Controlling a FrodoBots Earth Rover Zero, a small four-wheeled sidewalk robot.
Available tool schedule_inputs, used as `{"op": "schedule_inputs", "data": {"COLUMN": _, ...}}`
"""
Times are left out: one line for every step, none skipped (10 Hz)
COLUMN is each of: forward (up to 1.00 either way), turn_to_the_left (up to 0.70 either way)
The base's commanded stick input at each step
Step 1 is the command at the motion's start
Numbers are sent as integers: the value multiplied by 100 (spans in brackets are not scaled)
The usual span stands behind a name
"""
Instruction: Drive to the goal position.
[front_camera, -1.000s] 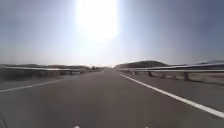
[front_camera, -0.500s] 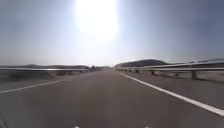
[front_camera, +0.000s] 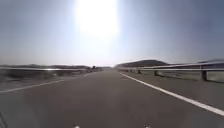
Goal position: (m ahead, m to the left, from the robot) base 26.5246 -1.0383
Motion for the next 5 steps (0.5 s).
{"op": "schedule_inputs", "data": {"forward": 100, "turn_to_the_left": 0}}
{"op": "schedule_inputs", "data": {"forward": 100, "turn_to_the_left": 0}}
{"op": "schedule_inputs", "data": {"forward": 100, "turn_to_the_left": 0}}
{"op": "schedule_inputs", "data": {"forward": 100, "turn_to_the_left": 0}}
{"op": "schedule_inputs", "data": {"forward": 100, "turn_to_the_left": 0}}
